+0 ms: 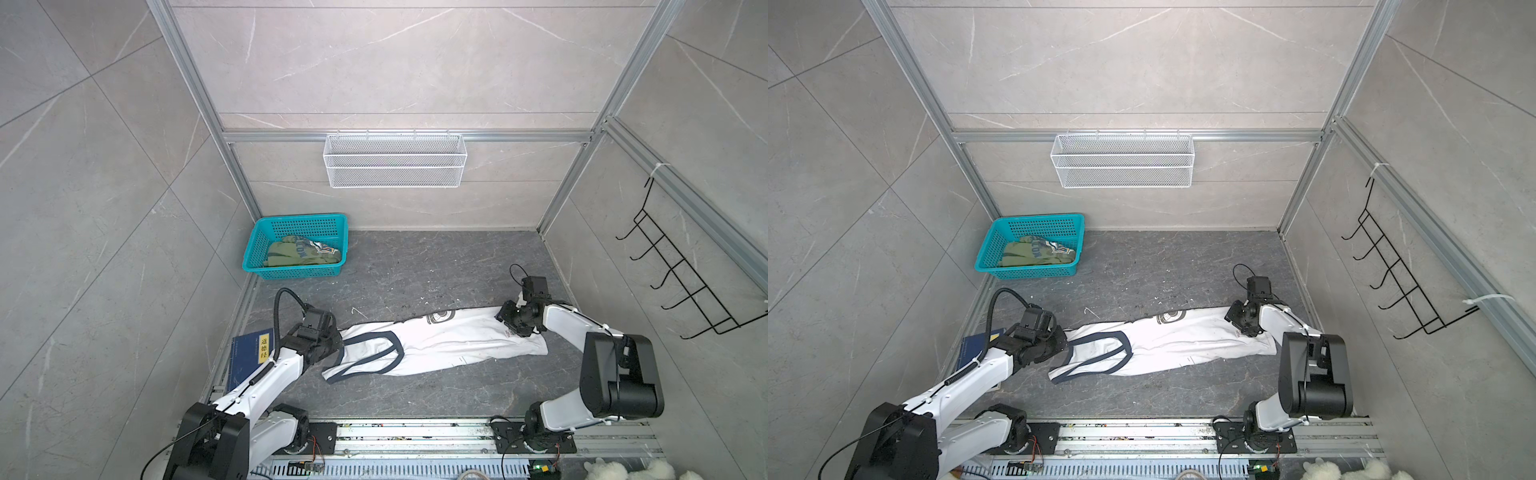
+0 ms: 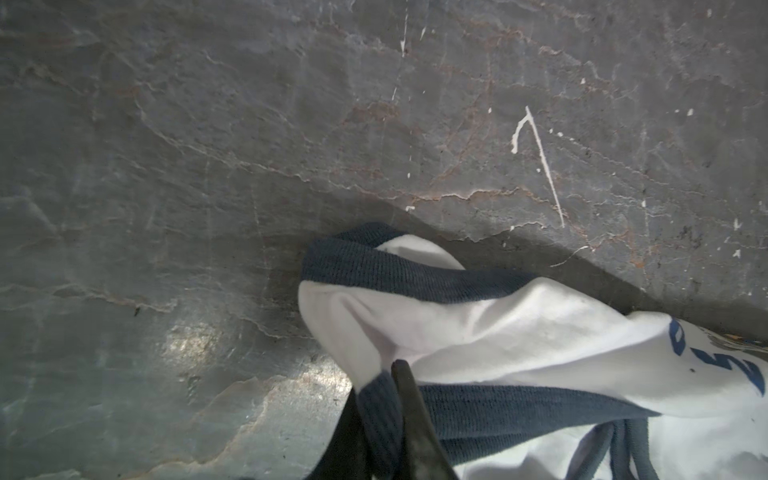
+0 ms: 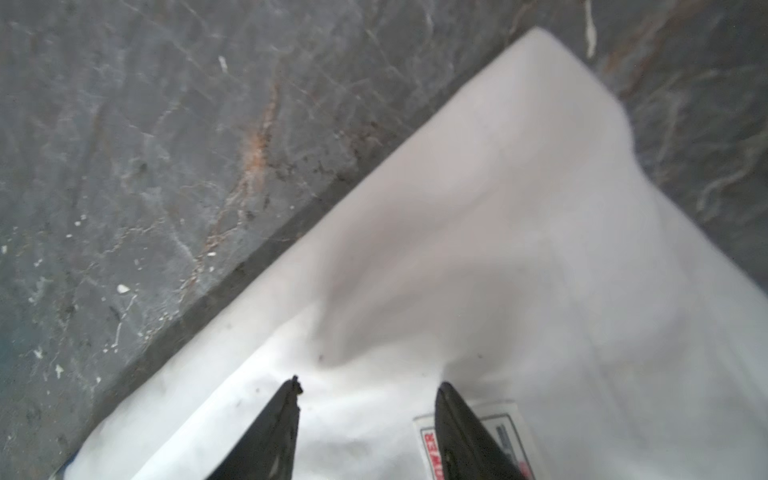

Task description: Fold and stack the tank tops

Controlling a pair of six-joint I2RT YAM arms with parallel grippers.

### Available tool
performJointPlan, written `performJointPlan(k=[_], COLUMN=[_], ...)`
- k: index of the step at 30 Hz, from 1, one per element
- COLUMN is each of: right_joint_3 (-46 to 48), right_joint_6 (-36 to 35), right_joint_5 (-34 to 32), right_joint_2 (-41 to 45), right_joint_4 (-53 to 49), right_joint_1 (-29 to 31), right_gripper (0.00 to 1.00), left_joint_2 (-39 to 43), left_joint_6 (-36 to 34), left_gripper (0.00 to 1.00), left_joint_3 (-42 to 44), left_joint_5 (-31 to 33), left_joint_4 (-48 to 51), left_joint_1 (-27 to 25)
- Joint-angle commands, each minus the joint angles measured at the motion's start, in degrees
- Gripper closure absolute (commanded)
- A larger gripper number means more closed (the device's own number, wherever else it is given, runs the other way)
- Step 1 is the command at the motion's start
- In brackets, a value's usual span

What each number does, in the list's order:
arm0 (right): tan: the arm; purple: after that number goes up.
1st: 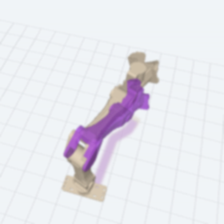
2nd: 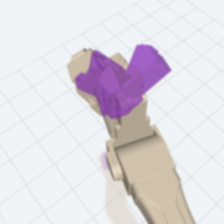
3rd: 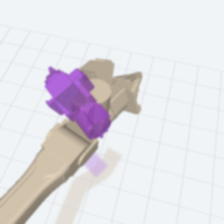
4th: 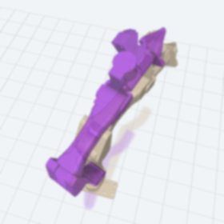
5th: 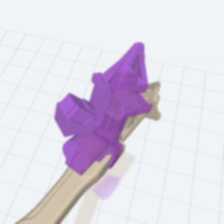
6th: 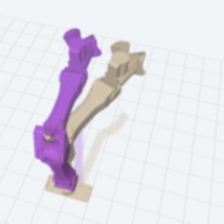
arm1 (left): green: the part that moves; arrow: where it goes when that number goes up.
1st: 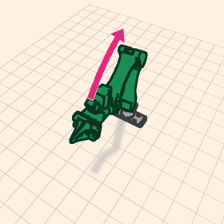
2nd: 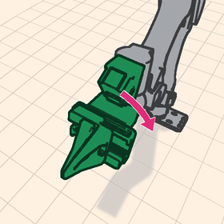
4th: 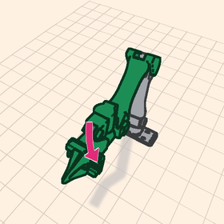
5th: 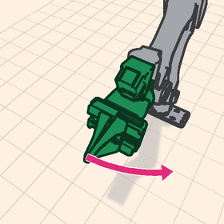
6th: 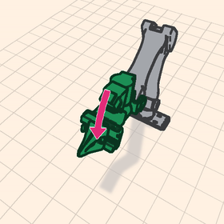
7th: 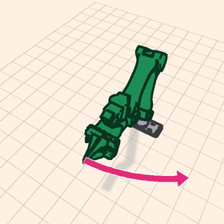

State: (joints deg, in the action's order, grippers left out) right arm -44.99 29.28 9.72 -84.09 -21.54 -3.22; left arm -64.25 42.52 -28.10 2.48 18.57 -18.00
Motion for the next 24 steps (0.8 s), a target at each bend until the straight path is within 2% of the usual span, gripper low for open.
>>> performJointPlan(k=[1,5,8,11,16,24], right_joint_3=[-2.5,-4.9,-8.0,-12.0,-18.6,-26.4], right_joint_6=[-3.7,-2.1,0.3,0.9,-0.2,0.0], right_joint_5=[5.0,0.7,-5.6,-11.0,-16.9,-22.6], right_joint_2=[5.5,5.9,2.7,-1.5,-8.6,-19.6], right_joint_4=[-4.6,-8.5,-9.3,-9.2,-9.8,-11.8], right_joint_1=[6.8,25.0,39.1,48.9,58.4,63.2], right_gripper=[0.45,0.45,0.45,0.44,0.44,0.45], left_joint_2=[-1.4,-1.5,-1.8,-2.2,-2.4,-2.7], left_joint_6=[-0.1,-0.7,-0.8,-1.0,-0.9,-0.7], left_gripper=[0.87,0.87,0.86,0.86,0.86,0.86], left_joint_3=[-2.3,-4.0,-4.8,-5.4,-6.0,-5.8], left_joint_5=[0.0,1.3,2.0,2.2,2.0,1.4], left_joint_4=[-0.5,0.1,0.7,0.9,0.4,-0.8], left_joint_1=[0.2,0.2,0.2,0.2,0.2,0.2])
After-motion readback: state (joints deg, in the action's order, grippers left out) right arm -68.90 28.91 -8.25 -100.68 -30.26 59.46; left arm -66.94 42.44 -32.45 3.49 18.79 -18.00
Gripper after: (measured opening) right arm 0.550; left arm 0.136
